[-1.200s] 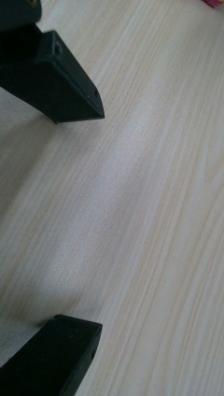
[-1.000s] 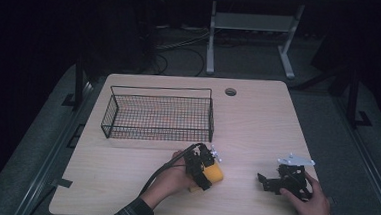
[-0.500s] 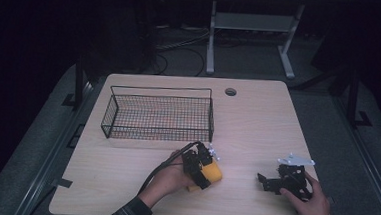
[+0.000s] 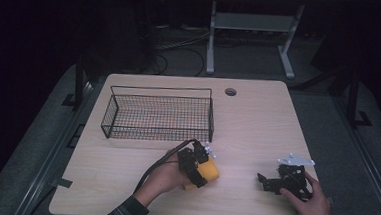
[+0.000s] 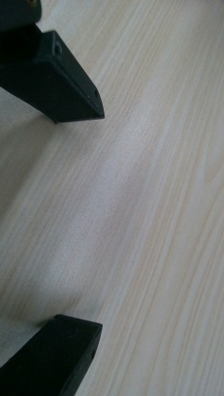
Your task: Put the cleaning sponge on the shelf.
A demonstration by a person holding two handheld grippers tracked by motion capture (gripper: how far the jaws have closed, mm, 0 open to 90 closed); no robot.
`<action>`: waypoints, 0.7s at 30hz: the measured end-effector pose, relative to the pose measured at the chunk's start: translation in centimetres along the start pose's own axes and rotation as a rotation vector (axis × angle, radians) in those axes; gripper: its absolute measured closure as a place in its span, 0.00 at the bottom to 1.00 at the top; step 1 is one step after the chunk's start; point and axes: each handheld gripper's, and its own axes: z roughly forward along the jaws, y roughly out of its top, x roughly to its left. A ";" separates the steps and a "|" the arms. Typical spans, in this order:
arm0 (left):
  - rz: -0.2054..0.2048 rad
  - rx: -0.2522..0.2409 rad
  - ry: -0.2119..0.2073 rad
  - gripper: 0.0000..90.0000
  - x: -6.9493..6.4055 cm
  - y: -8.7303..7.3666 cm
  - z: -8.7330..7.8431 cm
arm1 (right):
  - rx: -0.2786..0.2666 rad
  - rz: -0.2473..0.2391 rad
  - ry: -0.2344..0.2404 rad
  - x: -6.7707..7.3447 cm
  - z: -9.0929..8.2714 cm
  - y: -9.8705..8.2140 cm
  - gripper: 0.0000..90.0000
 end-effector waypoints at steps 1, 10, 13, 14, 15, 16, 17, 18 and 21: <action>0.000 -0.002 0.001 0.25 0.1 0.0 -0.1 | 0.000 0.000 0.000 0.0 0.0 0.0 0.00; -0.027 -0.022 -0.009 0.25 0.7 -0.9 -1.4 | 0.000 0.000 0.000 0.0 0.0 0.0 0.00; -0.038 -0.031 -0.008 0.25 1.0 -1.3 -2.0 | 0.000 -0.001 0.000 0.0 0.0 0.0 0.00; -0.039 -0.028 -0.008 0.25 1.1 -1.4 -2.1 | 0.000 0.000 0.000 0.0 0.0 0.0 0.00; -0.042 -0.032 -0.005 0.25 1.2 -1.5 -2.3 | 0.001 0.000 0.000 0.0 0.0 0.0 0.00; -0.041 -0.028 -0.004 0.25 1.3 -1.6 -2.5 | 0.000 0.000 0.000 0.0 0.0 0.0 0.00; -0.044 -0.032 -0.001 0.25 1.4 -1.7 -2.6 | 0.001 0.000 0.000 0.0 0.0 0.0 0.00; -0.047 -0.034 -0.002 0.25 1.5 -1.8 -2.8 | 0.000 0.000 0.000 0.0 0.0 0.0 0.00; -0.047 -0.036 0.005 0.25 1.6 -1.9 -3.3 | 0.001 0.000 0.000 0.0 0.0 0.0 0.00</action>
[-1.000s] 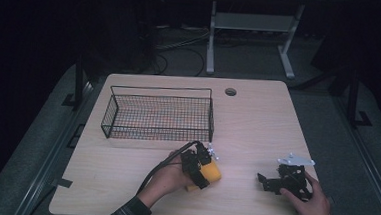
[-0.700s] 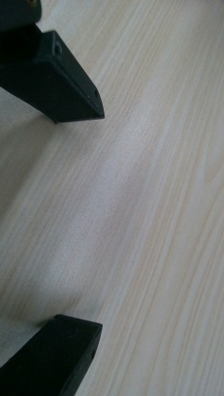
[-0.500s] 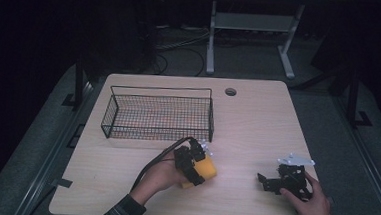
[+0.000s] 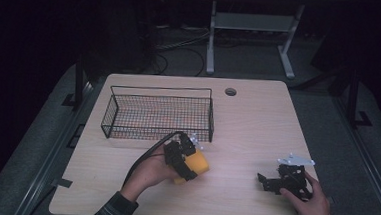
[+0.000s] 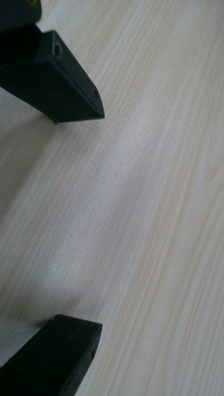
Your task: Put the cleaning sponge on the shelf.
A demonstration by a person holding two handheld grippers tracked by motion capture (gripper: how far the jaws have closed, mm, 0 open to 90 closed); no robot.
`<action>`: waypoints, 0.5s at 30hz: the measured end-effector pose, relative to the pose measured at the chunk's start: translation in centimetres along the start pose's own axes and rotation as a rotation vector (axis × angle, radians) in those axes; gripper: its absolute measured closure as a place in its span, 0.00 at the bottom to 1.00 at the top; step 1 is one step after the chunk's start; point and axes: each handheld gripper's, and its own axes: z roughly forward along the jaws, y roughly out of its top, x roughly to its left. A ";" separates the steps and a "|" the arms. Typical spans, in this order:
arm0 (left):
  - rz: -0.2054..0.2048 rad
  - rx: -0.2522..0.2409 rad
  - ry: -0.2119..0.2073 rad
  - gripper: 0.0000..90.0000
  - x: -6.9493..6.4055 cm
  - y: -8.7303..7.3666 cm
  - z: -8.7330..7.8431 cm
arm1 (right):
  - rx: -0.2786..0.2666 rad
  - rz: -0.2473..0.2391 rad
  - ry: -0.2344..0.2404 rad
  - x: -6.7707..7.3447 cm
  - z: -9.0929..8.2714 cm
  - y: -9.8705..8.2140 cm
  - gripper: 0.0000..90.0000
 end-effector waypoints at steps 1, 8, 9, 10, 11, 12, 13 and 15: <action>-0.006 -0.011 0.003 0.25 0.2 -0.2 -0.5 | 0.000 0.000 0.000 0.0 0.0 0.0 0.00; -0.023 -0.034 0.012 0.25 0.9 -0.5 -1.9 | -0.001 0.002 0.000 0.0 0.0 0.0 0.00; -0.021 -0.035 0.015 0.25 1.0 -0.5 -2.0 | -0.001 0.002 0.001 0.0 0.0 0.0 0.00; -0.021 -0.035 0.015 0.25 1.0 -0.5 -2.0 | -0.001 0.002 0.001 0.0 0.0 0.0 0.00; -0.022 -0.036 0.015 0.25 1.2 -0.4 -2.4 | 0.000 0.000 0.002 0.0 0.0 0.0 0.00; -0.022 -0.036 0.015 0.25 1.2 -0.4 -2.4 | 0.000 0.000 0.002 0.0 0.0 0.0 0.00; -0.024 -0.041 0.017 0.25 1.5 -0.4 -2.7 | 0.000 0.001 0.002 0.0 0.0 0.0 0.00; -0.027 -0.039 0.023 0.25 1.8 -0.3 -3.1 | 0.000 0.000 0.002 0.0 0.0 0.0 0.00</action>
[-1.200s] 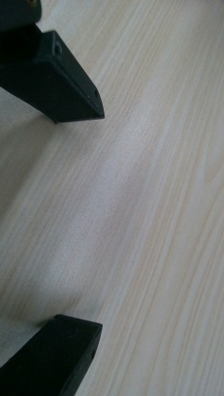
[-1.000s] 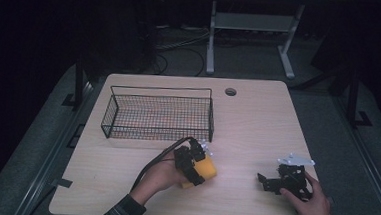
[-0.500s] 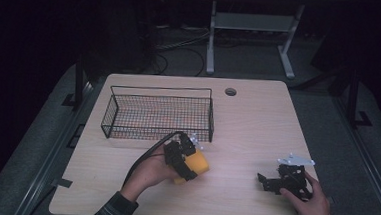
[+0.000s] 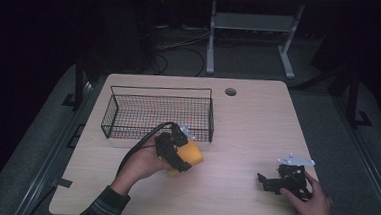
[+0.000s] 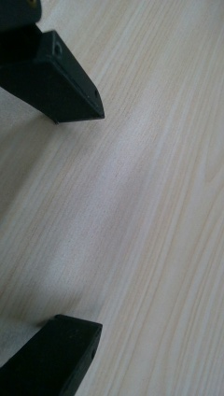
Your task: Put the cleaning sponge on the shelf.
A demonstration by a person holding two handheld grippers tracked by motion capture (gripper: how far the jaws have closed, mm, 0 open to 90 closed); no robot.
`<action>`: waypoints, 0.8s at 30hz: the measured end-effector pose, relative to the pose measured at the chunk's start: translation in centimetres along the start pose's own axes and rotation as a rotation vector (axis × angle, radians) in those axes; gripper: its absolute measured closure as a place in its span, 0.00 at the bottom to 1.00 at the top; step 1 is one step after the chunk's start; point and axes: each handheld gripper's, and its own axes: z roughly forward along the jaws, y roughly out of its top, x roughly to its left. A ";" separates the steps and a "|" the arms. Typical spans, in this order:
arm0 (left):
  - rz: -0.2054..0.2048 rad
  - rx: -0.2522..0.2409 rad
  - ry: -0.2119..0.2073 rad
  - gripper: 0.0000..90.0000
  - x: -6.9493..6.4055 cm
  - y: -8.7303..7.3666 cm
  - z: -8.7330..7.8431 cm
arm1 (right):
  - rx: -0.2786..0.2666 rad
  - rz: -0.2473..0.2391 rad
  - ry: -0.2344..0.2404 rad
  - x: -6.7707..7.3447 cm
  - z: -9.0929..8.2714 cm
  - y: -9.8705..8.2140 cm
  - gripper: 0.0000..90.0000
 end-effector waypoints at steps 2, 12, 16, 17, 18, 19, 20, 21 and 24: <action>-0.002 -0.001 0.006 0.25 0.3 0.1 -0.3 | 0.000 0.000 0.000 0.0 0.0 0.0 0.00; -0.040 -0.017 0.050 0.25 2.2 0.3 -2.1 | 0.000 -0.001 -0.001 0.0 0.0 0.0 0.00; -0.054 -0.018 0.067 0.25 3.0 0.2 -2.7 | 0.000 -0.002 -0.001 0.0 0.0 0.0 0.00; -0.060 -0.019 0.074 0.25 3.3 0.2 -2.9 | 0.000 -0.002 -0.001 0.0 0.0 0.0 0.00; -0.068 -0.021 0.081 0.25 3.8 0.1 -3.2 | 0.000 -0.002 -0.001 0.0 0.0 0.0 0.00; -0.075 -0.022 0.084 0.25 4.0 0.0 -3.2 | 0.000 -0.002 -0.001 0.0 0.0 0.0 0.00; -0.082 -0.022 0.088 0.25 4.2 0.0 -3.3 | -0.002 -0.004 -0.001 0.0 0.0 0.0 0.00; -0.085 -0.021 0.093 0.25 4.5 -0.1 -3.5 | -0.001 0.002 -0.001 0.0 0.0 0.0 0.00; -0.094 -0.025 0.105 0.25 4.9 -0.1 -3.7 | -0.001 -0.001 -0.002 0.0 0.0 0.0 0.00</action>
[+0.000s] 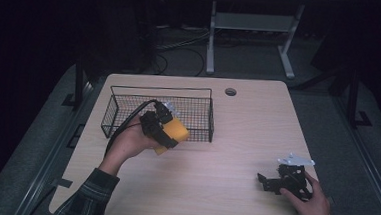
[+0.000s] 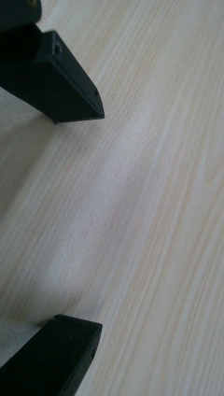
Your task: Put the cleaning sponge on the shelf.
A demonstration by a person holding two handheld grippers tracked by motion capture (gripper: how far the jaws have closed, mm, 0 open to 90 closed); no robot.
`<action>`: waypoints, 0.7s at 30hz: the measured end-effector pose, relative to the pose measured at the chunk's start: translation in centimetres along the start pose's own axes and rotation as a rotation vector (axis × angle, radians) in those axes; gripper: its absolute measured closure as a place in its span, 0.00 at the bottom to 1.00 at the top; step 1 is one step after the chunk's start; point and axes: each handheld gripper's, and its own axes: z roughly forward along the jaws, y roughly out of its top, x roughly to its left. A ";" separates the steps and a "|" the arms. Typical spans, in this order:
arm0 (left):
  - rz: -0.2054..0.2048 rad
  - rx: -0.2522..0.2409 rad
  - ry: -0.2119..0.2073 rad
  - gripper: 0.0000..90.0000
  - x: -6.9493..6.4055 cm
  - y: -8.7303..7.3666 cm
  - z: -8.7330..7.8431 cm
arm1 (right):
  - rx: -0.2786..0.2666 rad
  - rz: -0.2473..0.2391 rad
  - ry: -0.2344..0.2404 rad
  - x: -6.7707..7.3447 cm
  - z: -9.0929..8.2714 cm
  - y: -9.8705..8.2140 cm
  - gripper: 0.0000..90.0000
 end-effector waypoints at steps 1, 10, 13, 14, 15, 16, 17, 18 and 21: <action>-0.006 -0.002 0.004 0.25 0.2 0.0 -0.1 | 0.000 0.000 0.000 0.0 0.0 0.0 0.00; -0.047 0.006 0.039 0.25 2.6 0.1 -0.9 | 0.001 0.000 0.000 0.0 0.0 0.0 0.00; -0.056 0.006 0.050 0.25 3.2 0.0 -1.0 | 0.001 0.000 0.000 0.0 0.0 0.0 0.00; -0.071 0.002 0.057 0.25 3.7 0.0 -1.1 | 0.001 0.000 0.000 0.0 0.0 0.0 0.00; -0.079 0.003 0.062 0.25 4.0 -0.1 -1.2 | 0.001 0.001 0.000 0.0 0.0 0.0 0.00; -0.081 0.005 0.065 0.25 4.3 -0.1 -1.2 | 0.001 0.000 0.000 0.0 0.0 0.0 0.00; -0.085 0.005 0.068 0.25 4.6 -0.1 -1.3 | 0.001 0.000 0.000 0.0 0.0 0.0 0.00; -0.088 0.005 0.070 0.25 4.9 -0.2 -1.3 | 0.000 -0.001 0.000 0.0 0.0 0.0 0.00; -0.101 0.001 0.076 0.25 5.5 -0.3 -1.3 | 0.001 -0.001 0.000 0.0 0.0 0.0 0.00</action>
